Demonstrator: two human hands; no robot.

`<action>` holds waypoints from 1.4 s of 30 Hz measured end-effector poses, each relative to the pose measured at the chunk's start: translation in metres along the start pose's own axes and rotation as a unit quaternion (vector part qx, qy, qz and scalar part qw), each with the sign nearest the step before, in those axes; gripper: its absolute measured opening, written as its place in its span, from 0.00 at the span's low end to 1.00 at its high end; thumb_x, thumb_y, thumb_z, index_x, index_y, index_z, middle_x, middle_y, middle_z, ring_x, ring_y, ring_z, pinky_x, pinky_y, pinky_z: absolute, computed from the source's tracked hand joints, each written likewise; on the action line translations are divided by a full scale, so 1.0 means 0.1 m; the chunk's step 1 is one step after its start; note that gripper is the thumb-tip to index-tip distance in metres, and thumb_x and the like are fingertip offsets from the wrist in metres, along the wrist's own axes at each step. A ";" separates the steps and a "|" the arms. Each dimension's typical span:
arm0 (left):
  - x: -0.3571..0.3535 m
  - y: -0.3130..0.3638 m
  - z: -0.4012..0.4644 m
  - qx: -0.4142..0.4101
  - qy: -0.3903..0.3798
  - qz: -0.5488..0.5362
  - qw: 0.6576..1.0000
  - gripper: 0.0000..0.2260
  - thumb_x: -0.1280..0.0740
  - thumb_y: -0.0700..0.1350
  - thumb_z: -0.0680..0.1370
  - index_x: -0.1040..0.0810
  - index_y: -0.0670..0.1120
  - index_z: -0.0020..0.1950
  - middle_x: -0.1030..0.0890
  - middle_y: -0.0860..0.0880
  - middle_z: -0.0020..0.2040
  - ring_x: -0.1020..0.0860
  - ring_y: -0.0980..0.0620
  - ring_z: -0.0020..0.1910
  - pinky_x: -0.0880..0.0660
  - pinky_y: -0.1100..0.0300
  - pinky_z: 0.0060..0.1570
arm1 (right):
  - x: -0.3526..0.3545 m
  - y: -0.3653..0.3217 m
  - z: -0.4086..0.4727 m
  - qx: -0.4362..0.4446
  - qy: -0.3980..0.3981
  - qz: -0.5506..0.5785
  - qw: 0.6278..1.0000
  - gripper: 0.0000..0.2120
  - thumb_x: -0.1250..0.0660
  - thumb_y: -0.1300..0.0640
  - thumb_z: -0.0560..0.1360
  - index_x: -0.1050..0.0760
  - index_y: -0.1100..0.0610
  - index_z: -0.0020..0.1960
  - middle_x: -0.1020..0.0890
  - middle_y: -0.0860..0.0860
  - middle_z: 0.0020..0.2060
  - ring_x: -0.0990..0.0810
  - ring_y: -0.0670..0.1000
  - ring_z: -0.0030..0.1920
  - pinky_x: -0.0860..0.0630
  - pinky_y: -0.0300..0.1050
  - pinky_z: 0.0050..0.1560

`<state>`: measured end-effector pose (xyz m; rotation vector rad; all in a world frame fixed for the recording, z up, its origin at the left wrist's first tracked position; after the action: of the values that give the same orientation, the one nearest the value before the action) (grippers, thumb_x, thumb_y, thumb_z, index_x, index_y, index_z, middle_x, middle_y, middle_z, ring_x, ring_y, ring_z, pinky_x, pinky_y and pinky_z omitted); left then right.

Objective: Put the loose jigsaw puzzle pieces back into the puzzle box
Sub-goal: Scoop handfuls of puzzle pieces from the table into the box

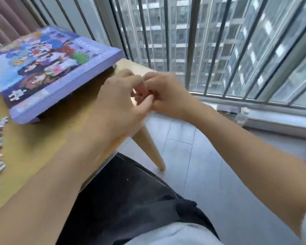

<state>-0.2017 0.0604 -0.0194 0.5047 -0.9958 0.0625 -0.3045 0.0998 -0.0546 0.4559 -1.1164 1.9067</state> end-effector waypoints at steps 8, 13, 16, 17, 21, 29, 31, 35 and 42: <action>-1.89 0.73 -0.47 -0.142 -0.241 0.015 0.960 0.06 0.34 0.46 0.77 0.22 0.47 0.52 0.23 0.52 0.54 0.25 0.46 0.52 0.29 0.53 0.40 | -0.22 1.51 -2.03 -0.326 0.046 0.033 0.944 0.09 0.30 0.60 0.67 0.25 0.47 0.36 0.22 0.45 0.34 0.24 0.45 0.36 0.30 0.41 0.38; -2.76 0.10 -0.66 -0.011 -0.378 0.039 0.925 0.10 0.35 0.52 0.78 0.23 0.52 0.59 0.22 0.53 0.56 0.24 0.49 0.56 0.26 0.51 0.51 | -1.26 2.46 -3.71 -0.585 -0.146 0.019 0.798 0.12 0.24 0.57 0.68 0.18 0.54 0.51 0.17 0.49 0.44 0.17 0.53 0.48 0.23 0.45 0.47; -3.24 -0.20 -0.78 0.024 -0.446 0.054 0.893 0.11 0.34 0.53 0.78 0.21 0.51 0.58 0.21 0.51 0.57 0.24 0.49 0.55 0.28 0.54 0.49 | -1.90 2.75 -4.40 -0.647 -0.218 0.017 0.731 0.18 0.23 0.57 0.70 0.20 0.56 0.59 0.17 0.53 0.54 0.19 0.56 0.55 0.27 0.42 0.47; -3.38 -0.28 -0.82 0.033 -0.465 0.057 0.883 0.11 0.34 0.53 0.78 0.21 0.51 0.58 0.20 0.51 0.57 0.24 0.50 0.55 0.29 0.55 0.49 | -2.09 2.80 -4.60 -0.660 -0.233 0.021 0.714 0.21 0.22 0.57 0.70 0.21 0.56 0.62 0.18 0.54 0.57 0.19 0.56 0.56 0.27 0.43 0.48; -3.87 -0.57 -1.03 0.062 -0.515 0.051 0.854 0.09 0.35 0.52 0.78 0.21 0.51 0.55 0.19 0.51 0.54 0.23 0.49 0.55 0.24 0.52 0.53 | -2.80 2.92 -5.31 -0.684 -0.271 0.028 0.677 0.25 0.23 0.59 0.71 0.24 0.58 0.66 0.21 0.55 0.62 0.21 0.58 0.61 0.24 0.46 0.54; -4.22 -0.89 -1.36 0.144 -0.572 0.021 0.808 0.04 0.33 0.48 0.78 0.19 0.49 0.47 0.18 0.53 0.45 0.21 0.51 0.46 0.24 0.55 0.49 | -3.47 2.92 -5.76 -0.624 -0.313 -0.004 0.716 0.20 0.26 0.62 0.74 0.25 0.56 0.64 0.24 0.54 0.60 0.26 0.57 0.63 0.26 0.49 0.55; -4.21 -0.88 -1.38 0.151 -0.571 0.022 0.807 0.05 0.33 0.48 0.79 0.19 0.49 0.47 0.21 0.56 0.42 0.22 0.53 0.45 0.29 0.58 0.44 | -3.51 2.93 -5.73 -0.604 -0.320 -0.020 0.729 0.16 0.31 0.64 0.76 0.25 0.57 0.63 0.24 0.54 0.59 0.28 0.56 0.63 0.27 0.49 0.55; -4.22 -0.93 -1.47 0.176 -0.570 0.012 0.803 0.06 0.33 0.50 0.79 0.18 0.50 0.46 0.22 0.60 0.39 0.22 0.55 0.45 0.31 0.60 0.40 | -3.56 3.03 -5.67 -0.582 -0.316 -0.027 0.749 0.08 0.38 0.68 0.76 0.26 0.58 0.51 0.24 0.55 0.51 0.27 0.54 0.52 0.34 0.45 0.45; -4.24 -1.03 -1.48 0.218 -0.561 0.002 0.799 0.06 0.33 0.50 0.79 0.18 0.50 0.46 0.19 0.58 0.41 0.22 0.61 0.44 0.31 0.69 0.38 | -3.56 3.12 -5.59 -0.510 -0.390 -0.030 0.766 0.09 0.41 0.70 0.76 0.30 0.59 0.42 0.28 0.54 0.41 0.26 0.55 0.42 0.33 0.46 0.41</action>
<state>-0.2907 0.1083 -0.4686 1.0086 -2.1841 -0.0150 -0.3000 0.3216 -0.7528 0.6268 -2.4081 0.7370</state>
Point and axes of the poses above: each hand's wrist, its own z-axis towards the middle knuckle, its own x-axis out of the back of the hand, y = z × x, the point moved 7 cm from there along z, towards the middle knuckle
